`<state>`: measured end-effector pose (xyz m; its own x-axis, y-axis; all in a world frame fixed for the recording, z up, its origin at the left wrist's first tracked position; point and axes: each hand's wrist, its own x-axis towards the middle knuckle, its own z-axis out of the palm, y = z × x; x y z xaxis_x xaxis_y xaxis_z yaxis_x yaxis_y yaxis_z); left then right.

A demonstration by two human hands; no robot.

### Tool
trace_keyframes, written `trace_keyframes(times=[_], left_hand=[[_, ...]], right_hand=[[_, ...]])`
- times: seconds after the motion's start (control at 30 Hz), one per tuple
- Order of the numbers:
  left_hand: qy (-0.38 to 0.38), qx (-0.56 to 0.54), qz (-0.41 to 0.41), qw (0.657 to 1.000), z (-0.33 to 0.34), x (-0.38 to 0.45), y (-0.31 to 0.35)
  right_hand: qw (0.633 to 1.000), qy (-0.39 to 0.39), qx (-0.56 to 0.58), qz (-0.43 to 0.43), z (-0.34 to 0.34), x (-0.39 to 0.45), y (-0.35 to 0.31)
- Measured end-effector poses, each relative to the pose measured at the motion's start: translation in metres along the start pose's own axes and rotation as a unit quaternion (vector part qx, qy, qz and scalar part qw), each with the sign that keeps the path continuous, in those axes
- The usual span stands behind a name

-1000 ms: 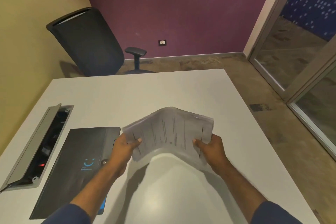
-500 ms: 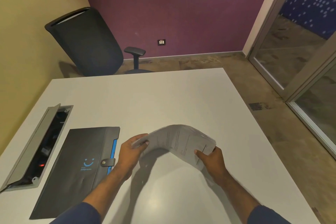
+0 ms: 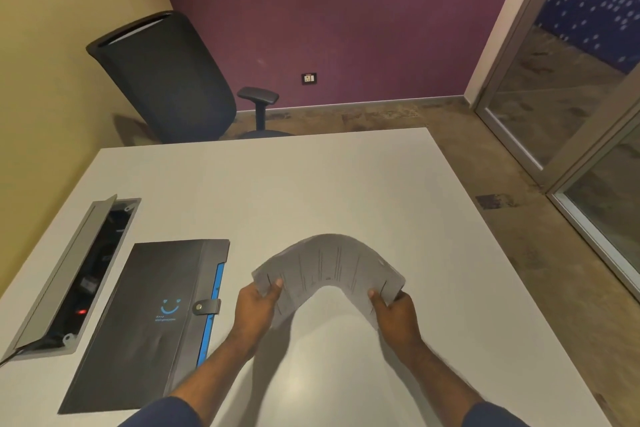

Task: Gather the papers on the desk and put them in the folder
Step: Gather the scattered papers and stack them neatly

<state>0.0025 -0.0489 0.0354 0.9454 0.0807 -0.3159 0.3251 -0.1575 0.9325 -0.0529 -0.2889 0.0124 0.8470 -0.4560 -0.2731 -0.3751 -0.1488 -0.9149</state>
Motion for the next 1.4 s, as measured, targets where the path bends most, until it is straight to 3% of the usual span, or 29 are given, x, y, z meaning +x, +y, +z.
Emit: trace_keyframes(times=[0.17,0.37,0.5,0.67,0.87,1.1,1.27,1.4], left_hand=[[0.006,-0.018,0.034,0.999,-0.001,-0.011,0.003],[-0.016,-0.020,0.015,1.000,-0.002,-0.007,0.009],[-0.010,-0.009,0.052,0.999,0.002,-0.008,0.015],[-0.021,-0.001,0.110,0.994,0.004,-0.015,0.011],[-0.022,0.071,0.078,0.994,0.003,-0.017,-0.009],[-0.008,0.031,0.085,0.996,0.003,-0.024,-0.005],[-0.008,0.068,0.065,0.995,0.004,-0.024,-0.014],[-0.012,0.081,0.044,0.996,0.004,-0.023,-0.015]], right_hand=[[0.999,0.034,-0.002,-0.025,-0.001,-0.003,-0.003],[0.996,0.018,-0.037,-0.073,-0.003,-0.005,-0.008],[0.995,0.019,-0.026,-0.100,-0.004,-0.004,-0.017],[0.995,0.042,0.024,-0.088,-0.001,-0.005,-0.010],[0.999,-0.031,-0.045,0.006,-0.005,-0.006,0.026],[0.998,0.035,-0.032,-0.041,-0.008,-0.009,0.023],[0.988,0.018,-0.152,-0.008,-0.003,-0.011,0.031],[0.985,0.003,-0.173,0.010,-0.001,-0.010,0.030]])
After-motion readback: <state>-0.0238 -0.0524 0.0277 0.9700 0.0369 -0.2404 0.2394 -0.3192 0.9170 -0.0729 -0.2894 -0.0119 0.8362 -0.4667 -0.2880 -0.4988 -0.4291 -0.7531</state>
